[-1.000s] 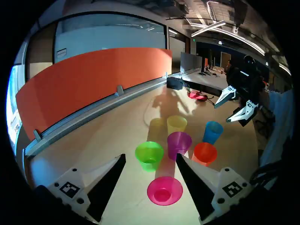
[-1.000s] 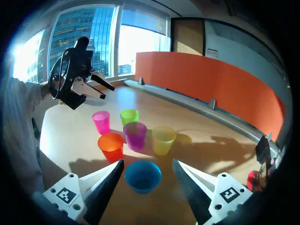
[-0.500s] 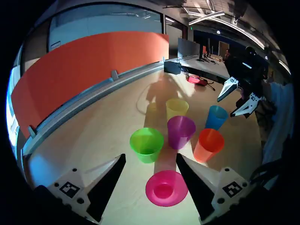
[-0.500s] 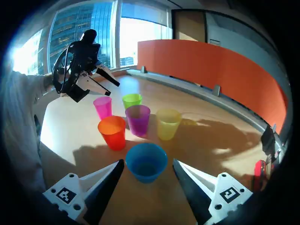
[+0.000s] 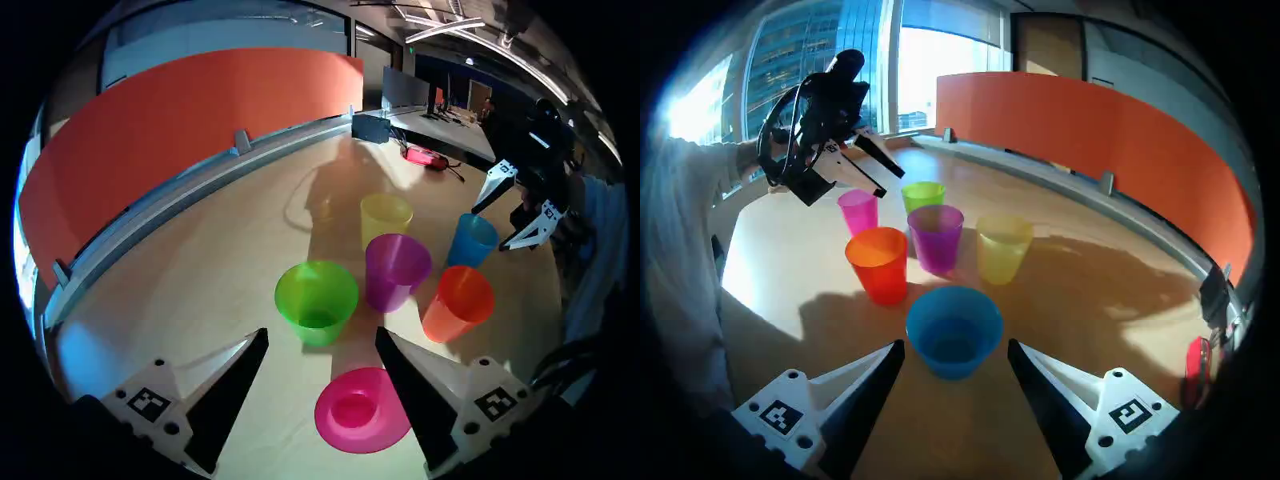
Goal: Pour water
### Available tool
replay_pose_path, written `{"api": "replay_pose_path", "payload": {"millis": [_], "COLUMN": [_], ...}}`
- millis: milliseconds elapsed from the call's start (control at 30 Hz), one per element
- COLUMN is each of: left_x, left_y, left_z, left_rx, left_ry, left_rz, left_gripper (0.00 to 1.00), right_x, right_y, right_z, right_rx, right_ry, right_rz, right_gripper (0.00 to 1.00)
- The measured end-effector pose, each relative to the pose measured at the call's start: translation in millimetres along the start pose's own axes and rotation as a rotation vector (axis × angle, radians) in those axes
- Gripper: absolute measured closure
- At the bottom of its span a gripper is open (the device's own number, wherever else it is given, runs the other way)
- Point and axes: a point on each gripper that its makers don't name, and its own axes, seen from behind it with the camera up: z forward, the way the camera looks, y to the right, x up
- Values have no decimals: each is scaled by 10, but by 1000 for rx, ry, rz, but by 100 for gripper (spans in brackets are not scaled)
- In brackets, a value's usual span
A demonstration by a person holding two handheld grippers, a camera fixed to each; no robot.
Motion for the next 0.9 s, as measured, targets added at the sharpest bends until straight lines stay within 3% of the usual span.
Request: {"api": "replay_pose_path", "payload": {"millis": [567, 900], "left_x": [8, 55], "left_y": [-89, -79], "left_z": [341, 491], "left_rx": [-3, -18], "left_ry": [-29, -22], "left_rz": [-13, -24], "left_gripper": [0, 0], "right_x": [-35, -22], "right_y": [-31, -25], "right_z": [186, 276], "right_rx": [11, 11], "right_ry": [-23, -22], "right_rz": [-7, -7], "right_gripper": [0, 0]}}
